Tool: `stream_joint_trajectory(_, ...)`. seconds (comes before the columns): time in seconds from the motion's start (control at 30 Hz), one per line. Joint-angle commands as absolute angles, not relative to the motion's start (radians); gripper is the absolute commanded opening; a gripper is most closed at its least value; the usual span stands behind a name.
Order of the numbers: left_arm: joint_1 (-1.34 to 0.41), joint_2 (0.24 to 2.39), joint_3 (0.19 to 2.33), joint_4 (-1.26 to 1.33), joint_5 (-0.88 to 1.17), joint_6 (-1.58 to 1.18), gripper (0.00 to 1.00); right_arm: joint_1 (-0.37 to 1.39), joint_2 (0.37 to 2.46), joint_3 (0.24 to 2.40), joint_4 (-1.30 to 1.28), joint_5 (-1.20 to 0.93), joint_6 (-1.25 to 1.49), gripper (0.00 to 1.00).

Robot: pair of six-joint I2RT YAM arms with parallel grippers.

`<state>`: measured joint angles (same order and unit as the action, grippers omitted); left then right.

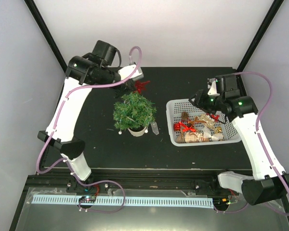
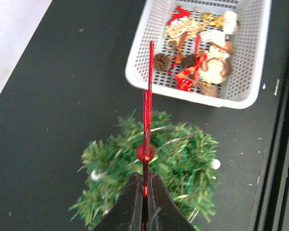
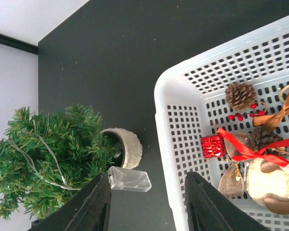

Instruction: Decorate the small christmas tree

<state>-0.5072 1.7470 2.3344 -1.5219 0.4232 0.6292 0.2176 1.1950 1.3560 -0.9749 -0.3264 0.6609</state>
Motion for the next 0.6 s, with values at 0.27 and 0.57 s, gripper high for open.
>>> stream_joint_trajectory(0.27,-0.295,1.656,2.307,-1.554,0.578,0.532,0.02,0.256,1.22,1.39,-0.949,-0.352,0.641,0.44)
stream_joint_trajectory(0.57,-0.293,1.628,2.254,-1.555,0.599,0.533,0.02,0.256,1.222,1.341,-0.92,-0.372,0.641,0.44)
